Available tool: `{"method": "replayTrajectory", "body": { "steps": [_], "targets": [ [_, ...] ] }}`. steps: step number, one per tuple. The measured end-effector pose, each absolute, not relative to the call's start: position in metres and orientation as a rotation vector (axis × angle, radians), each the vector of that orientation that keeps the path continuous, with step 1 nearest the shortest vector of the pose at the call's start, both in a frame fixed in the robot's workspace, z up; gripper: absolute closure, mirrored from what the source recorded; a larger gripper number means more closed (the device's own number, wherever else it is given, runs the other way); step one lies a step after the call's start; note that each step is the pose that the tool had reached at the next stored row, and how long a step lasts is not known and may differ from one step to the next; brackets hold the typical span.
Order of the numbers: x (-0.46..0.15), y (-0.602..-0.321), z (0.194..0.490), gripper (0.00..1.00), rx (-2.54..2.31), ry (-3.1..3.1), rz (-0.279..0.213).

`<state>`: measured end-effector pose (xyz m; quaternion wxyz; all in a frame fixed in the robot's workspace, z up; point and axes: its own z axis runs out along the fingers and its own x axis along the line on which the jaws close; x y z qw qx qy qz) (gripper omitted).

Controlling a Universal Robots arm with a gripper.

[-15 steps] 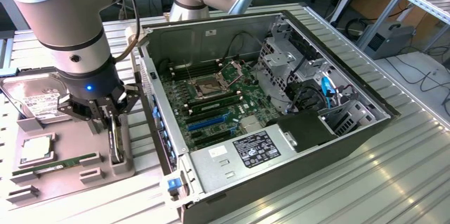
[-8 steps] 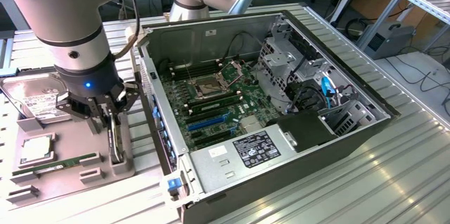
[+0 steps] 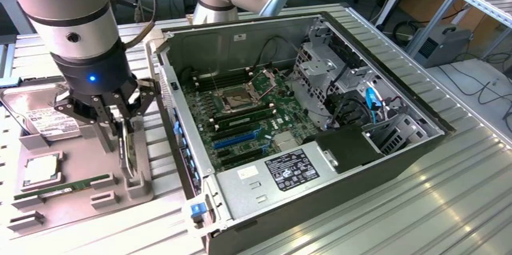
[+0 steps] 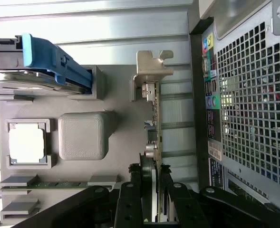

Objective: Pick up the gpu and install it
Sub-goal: 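Pick up the gpu and move the gpu toward the slot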

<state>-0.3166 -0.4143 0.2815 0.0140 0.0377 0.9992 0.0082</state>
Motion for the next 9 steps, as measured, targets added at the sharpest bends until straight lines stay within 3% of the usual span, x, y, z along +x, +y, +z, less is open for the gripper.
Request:
{"method": "replayTrajectory", "body": {
  "steps": [9],
  "targets": [
    [-0.3166, -0.4143, 0.2895, 0.73, 0.117, 3.111, 0.023]
  ]
}}
